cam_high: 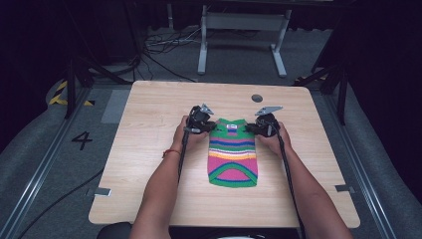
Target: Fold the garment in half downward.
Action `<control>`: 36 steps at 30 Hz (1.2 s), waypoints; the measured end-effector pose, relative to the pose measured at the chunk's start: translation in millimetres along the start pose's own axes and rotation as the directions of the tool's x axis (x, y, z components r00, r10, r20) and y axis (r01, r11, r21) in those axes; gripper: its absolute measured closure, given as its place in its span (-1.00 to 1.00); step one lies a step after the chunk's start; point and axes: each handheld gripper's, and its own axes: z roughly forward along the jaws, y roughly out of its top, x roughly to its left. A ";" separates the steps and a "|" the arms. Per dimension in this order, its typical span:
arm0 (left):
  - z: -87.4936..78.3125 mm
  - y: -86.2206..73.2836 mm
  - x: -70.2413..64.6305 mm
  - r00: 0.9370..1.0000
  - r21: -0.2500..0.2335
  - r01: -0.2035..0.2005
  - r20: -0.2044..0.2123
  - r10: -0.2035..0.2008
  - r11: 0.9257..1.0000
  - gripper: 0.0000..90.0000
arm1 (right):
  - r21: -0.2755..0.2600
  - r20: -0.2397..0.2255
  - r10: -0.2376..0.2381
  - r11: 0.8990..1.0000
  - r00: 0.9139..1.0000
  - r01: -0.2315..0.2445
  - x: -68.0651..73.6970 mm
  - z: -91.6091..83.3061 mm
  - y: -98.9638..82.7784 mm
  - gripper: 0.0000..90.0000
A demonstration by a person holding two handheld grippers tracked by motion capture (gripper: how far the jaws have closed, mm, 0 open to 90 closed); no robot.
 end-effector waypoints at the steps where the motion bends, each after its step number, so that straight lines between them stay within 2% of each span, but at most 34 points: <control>1: 0.0 0.0 0.0 1.000 0.000 0.000 0.000 0.000 1.000 0.85 | 0.000 0.000 0.000 1.000 1.000 0.000 0.0 0.0 0.0 0.85; 2: -5.8 1.9 -2.7 1.000 -0.026 -0.012 0.007 0.012 1.000 0.86 | -0.021 -0.013 0.005 1.000 1.000 -0.005 -0.4 -5.7 0.7 0.85; 5: -15.8 5.5 -7.7 0.999 -0.058 -0.045 0.004 0.046 0.997 0.86 | -0.067 -0.033 0.000 0.998 0.999 -0.002 0.6 -17.3 2.8 0.85; 8: -25.6 7.0 -16.4 0.996 -0.075 -0.091 0.010 0.092 0.993 0.86 | -0.097 -0.057 -0.034 0.995 0.998 0.029 5.2 -31.3 4.1 0.84; 9: -25.6 7.0 -16.4 0.996 -0.075 -0.091 0.010 0.092 0.993 0.86 | -0.107 -0.065 -0.045 0.994 0.997 0.038 7.7 -35.7 3.9 0.84; 10: -29.8 7.0 -19.2 0.994 -0.076 -0.110 0.000 0.111 0.991 0.86 | -0.107 -0.065 -0.045 0.994 0.997 0.038 7.7 -35.7 3.9 0.84; 11: -34.0 6.2 -21.8 0.993 -0.088 -0.113 0.013 0.115 0.990 0.86 | -0.117 -0.071 -0.060 0.992 0.996 0.052 10.9 -40.7 3.8 0.83; 14: -46.3 2.0 -28.6 0.990 -0.116 -0.136 0.025 0.140 0.984 0.86 | -0.158 -0.108 -0.092 0.985 0.990 0.074 19.2 -56.6 1.2 0.83; 16: -49.2 0.7 -30.2 0.988 -0.117 -0.147 0.025 0.151 0.982 0.86 | -0.172 -0.128 -0.111 0.981 0.985 0.089 22.7 -63.3 -1.3 0.83; 17: -56.0 -1.8 -34.1 0.984 -0.120 -0.169 0.032 0.174 0.978 0.86 | -0.171 -0.135 -0.127 0.980 0.983 0.103 25.2 -66.7 -2.6 0.83; 19: -59.0 -3.3 -35.9 0.983 -0.128 -0.176 0.035 0.182 0.976 0.86 | -0.177 -0.148 -0.144 0.977 0.978 0.118 28.6 -71.5 -4.3 0.83; 20: -64.2 -5.9 -39.3 0.979 -0.133 -0.193 0.043 0.201 0.972 0.86 | -0.180 -0.153 -0.153 0.976 0.976 0.125 30.4 -73.8 -5.0 0.82; 23: -71.7 -11.5 -44.8 0.977 -0.144 -0.199 0.054 0.209 0.969 0.85 | -0.187 -0.169 -0.180 0.971 0.969 0.148 35.7 -79.7 -8.0 0.82; 25: -74.5 -13.5 -47.2 0.974 -0.149 -0.208 0.058 0.219 0.967 0.85 | -0.186 -0.170 -0.188 0.970 0.967 0.155 36.9 -81.0 -9.1 0.82; 27: -80.3 -18.3 -55.0 0.966 -0.152 -0.236 0.069 0.248 0.960 0.85 | -0.186 -0.178 -0.202 0.968 0.963 0.169 40.4 -85.1 -13.4 0.82; 30: -84.6 -21.8 -62.7 0.959 -0.148 -0.259 0.075 0.272 0.954 0.85 | -0.186 -0.187 -0.218 0.965 0.958 0.183 44.8 -90.2 -18.9 0.81; 36: -94.3 -28.7 -80.2 0.938 -0.116 -0.330 0.073 0.340 0.937 0.86 | -0.182 -0.218 -0.268 0.956 0.938 0.231 57.8 -101.7 -29.9 0.81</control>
